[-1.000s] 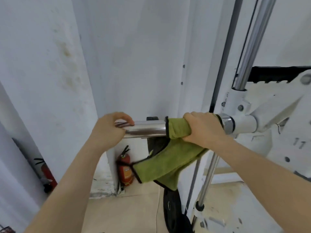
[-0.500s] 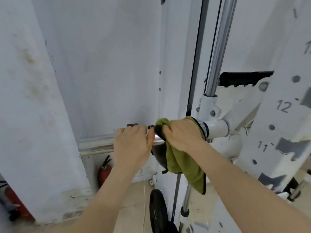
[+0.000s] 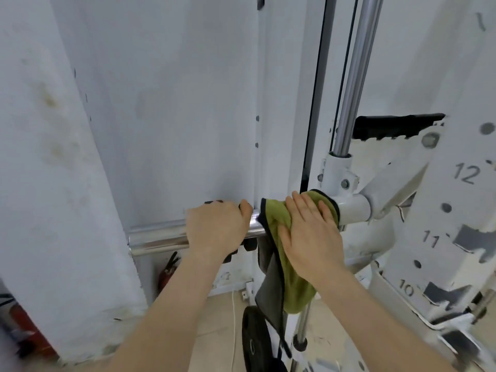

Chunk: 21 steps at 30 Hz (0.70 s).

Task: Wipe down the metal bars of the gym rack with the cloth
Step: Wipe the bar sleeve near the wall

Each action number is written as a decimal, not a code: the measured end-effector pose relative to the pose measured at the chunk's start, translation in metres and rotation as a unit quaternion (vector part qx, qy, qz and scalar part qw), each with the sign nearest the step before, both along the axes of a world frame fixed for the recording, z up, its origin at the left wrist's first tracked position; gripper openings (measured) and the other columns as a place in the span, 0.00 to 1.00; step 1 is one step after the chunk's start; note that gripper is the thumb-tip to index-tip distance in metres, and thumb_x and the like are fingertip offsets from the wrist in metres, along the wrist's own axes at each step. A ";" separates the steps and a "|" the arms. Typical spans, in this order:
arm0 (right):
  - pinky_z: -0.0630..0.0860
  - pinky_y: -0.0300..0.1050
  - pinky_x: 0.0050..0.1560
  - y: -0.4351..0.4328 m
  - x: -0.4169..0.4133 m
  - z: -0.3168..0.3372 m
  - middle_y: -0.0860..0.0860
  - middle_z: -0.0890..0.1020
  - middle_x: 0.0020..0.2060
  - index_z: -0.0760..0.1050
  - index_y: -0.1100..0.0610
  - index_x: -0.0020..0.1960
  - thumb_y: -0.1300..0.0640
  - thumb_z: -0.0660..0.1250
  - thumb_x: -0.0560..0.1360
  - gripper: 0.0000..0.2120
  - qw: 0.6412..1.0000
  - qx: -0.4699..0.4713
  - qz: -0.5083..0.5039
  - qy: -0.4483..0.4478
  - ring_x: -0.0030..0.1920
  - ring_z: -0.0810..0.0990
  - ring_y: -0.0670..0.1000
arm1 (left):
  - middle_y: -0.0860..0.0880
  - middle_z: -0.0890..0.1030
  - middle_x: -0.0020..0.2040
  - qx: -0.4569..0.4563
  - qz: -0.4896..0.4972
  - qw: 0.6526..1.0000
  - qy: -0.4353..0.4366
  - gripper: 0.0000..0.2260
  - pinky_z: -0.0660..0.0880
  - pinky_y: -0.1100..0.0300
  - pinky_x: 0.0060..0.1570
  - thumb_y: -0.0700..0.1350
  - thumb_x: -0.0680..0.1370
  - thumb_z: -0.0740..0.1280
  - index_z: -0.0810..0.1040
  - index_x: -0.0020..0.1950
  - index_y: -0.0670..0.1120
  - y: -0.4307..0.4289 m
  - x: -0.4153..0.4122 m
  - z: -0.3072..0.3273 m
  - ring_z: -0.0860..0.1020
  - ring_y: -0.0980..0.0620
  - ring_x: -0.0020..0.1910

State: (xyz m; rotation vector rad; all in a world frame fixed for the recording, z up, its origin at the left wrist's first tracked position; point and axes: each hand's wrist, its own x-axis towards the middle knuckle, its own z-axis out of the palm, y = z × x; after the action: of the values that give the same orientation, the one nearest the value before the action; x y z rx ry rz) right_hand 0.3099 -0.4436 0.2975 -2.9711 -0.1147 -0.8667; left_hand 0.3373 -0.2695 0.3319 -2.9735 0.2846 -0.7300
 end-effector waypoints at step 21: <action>0.73 0.50 0.55 -0.022 0.081 0.076 0.52 0.78 0.48 0.76 0.52 0.49 0.41 0.53 0.77 0.18 0.947 0.039 -0.050 0.313 0.52 0.77 0.55 | 0.51 0.77 0.33 -0.100 -0.014 0.990 -0.095 0.18 0.67 0.54 0.40 0.52 0.80 0.54 0.80 0.41 0.48 -0.023 -0.010 -0.024 0.74 0.48 0.35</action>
State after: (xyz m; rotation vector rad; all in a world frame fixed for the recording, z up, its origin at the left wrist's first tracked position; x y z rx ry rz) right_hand 0.3908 -0.4653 0.3734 -3.0270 0.0930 0.1001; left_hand 0.3270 -0.2927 0.3076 -3.0568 0.2551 -1.0978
